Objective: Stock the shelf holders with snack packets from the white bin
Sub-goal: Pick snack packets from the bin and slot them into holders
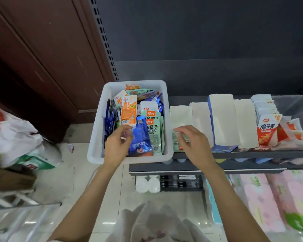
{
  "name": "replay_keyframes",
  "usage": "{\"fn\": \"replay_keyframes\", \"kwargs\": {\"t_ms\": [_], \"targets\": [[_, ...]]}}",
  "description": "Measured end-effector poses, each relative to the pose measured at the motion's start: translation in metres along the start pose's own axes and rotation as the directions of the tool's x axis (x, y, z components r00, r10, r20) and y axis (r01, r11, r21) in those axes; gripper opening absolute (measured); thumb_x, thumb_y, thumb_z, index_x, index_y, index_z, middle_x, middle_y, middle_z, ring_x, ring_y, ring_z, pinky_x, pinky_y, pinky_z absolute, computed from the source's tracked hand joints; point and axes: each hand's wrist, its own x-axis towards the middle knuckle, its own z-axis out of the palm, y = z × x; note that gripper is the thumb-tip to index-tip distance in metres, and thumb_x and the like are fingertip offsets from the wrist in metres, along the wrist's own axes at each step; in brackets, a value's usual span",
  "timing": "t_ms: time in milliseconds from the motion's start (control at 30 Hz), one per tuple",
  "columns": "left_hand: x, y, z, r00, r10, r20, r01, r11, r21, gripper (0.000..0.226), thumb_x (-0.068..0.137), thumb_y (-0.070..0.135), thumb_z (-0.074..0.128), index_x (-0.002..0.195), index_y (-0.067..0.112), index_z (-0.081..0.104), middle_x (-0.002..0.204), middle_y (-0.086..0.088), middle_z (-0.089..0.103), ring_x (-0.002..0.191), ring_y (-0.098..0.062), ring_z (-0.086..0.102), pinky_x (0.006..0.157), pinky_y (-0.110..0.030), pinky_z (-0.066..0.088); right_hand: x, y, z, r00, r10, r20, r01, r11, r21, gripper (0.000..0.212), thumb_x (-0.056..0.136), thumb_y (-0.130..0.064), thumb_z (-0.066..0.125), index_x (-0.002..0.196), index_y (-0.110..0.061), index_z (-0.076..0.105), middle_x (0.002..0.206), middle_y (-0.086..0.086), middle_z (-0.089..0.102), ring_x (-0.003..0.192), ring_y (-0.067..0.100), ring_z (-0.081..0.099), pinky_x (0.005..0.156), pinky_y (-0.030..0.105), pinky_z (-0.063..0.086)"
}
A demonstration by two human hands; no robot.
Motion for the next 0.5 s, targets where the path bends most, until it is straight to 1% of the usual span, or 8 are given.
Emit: {"fn": "replay_keyframes", "kwargs": {"t_ms": [67, 133, 200, 267, 300, 333, 400, 500], "targets": [[0.013, -0.020, -0.014, 0.991, -0.132, 0.020, 0.130, 0.988, 0.077, 0.022, 0.090, 0.015, 0.059, 0.111, 0.013, 0.058, 0.098, 0.002, 0.065, 0.082, -0.011, 0.059, 0.060, -0.010, 0.041, 0.015, -0.028, 0.018, 0.998, -0.020, 0.066, 0.016, 0.998, 0.059, 0.021, 0.093, -0.014, 0.056, 0.112, -0.014, 0.065, 0.107, 0.001, 0.067, 0.087, 0.011, 0.062, 0.079, 0.028, 0.052], [0.024, -0.034, -0.020, 0.985, -0.136, 0.107, 0.114, 0.975, 0.193, 0.032, 0.086, 0.015, 0.063, 0.117, 0.011, 0.055, 0.108, -0.002, 0.063, 0.090, -0.014, 0.059, 0.068, -0.019, 0.043, 0.029, -0.046, 0.046, 0.978, 0.007, 0.209, -0.003, 1.000, -0.019, 0.030, 0.093, -0.019, 0.055, 0.123, -0.015, 0.058, 0.115, 0.004, 0.064, 0.094, 0.015, 0.062, 0.082, 0.034, 0.053], [0.030, -0.042, -0.018, 0.962, 0.003, 0.273, -0.090, 0.947, 0.308, 0.047, 0.082, 0.016, 0.068, 0.127, 0.012, 0.051, 0.125, -0.006, 0.054, 0.112, -0.021, 0.052, 0.088, -0.029, 0.044, 0.040, -0.057, 0.075, 0.925, 0.131, 0.358, -0.061, 0.978, -0.199, 0.044, 0.095, -0.026, 0.053, 0.136, -0.016, 0.042, 0.125, 0.009, 0.055, 0.105, 0.024, 0.058, 0.087, 0.037, 0.049], [0.035, -0.050, -0.013, 0.867, 0.178, 0.465, -0.376, 0.846, 0.378, 0.065, 0.078, 0.021, 0.071, 0.137, 0.014, 0.044, 0.142, -0.005, 0.041, 0.130, -0.024, 0.034, 0.106, -0.035, 0.035, 0.043, -0.063, 0.096, 0.881, 0.244, 0.404, -0.107, 0.937, -0.333, 0.056, 0.093, -0.031, 0.055, 0.141, -0.017, 0.030, 0.128, 0.013, 0.045, 0.108, 0.031, 0.054, 0.086, 0.038, 0.045], [0.039, -0.055, -0.011, 0.810, 0.238, 0.536, -0.483, 0.790, 0.378, 0.072, 0.077, 0.025, 0.072, 0.141, 0.015, 0.040, 0.147, -0.004, 0.034, 0.135, -0.024, 0.028, 0.111, -0.037, 0.031, 0.043, -0.065, 0.104, 0.874, 0.280, 0.396, -0.141, 0.928, -0.346, 0.060, 0.091, -0.031, 0.059, 0.141, -0.017, 0.028, 0.128, 0.014, 0.041, 0.107, 0.032, 0.054, 0.085, 0.039, 0.045], [0.042, -0.059, -0.009, 0.764, 0.260, 0.590, -0.540, 0.758, 0.365, 0.078, 0.077, 0.031, 0.071, 0.144, 0.015, 0.035, 0.151, -0.003, 0.029, 0.138, -0.023, 0.024, 0.113, -0.038, 0.027, 0.042, -0.066, 0.109, 0.870, 0.308, 0.385, -0.186, 0.928, -0.323, 0.064, 0.089, -0.028, 0.063, 0.141, -0.017, 0.027, 0.128, 0.014, 0.038, 0.105, 0.033, 0.055, 0.084, 0.039, 0.046], [0.049, -0.067, -0.006, 0.712, 0.245, 0.658, -0.574, 0.744, 0.343, 0.089, 0.076, 0.044, 0.070, 0.148, 0.016, 0.025, 0.156, -0.001, 0.018, 0.142, -0.020, 0.019, 0.116, -0.036, 0.020, 0.041, -0.065, 0.116, 0.869, 0.338, 0.360, -0.276, 0.937, -0.213, 0.067, 0.085, -0.019, 0.068, 0.139, -0.017, 0.028, 0.125, 0.012, 0.035, 0.102, 0.033, 0.056, 0.084, 0.036, 0.046], [0.057, -0.073, -0.006, 0.673, 0.239, 0.699, -0.598, 0.732, 0.325, 0.106, 0.069, 0.066, 0.063, 0.150, 0.018, 0.014, 0.158, 0.001, 0.009, 0.144, -0.018, 0.016, 0.116, -0.038, 0.021, 0.041, -0.059, 0.115, 0.871, 0.397, 0.290, -0.421, 0.907, 0.022, 0.061, 0.079, -0.011, 0.073, 0.130, -0.019, 0.040, 0.117, 0.008, 0.049, 0.100, 0.024, 0.058, 0.083, 0.026, 0.044]]}}
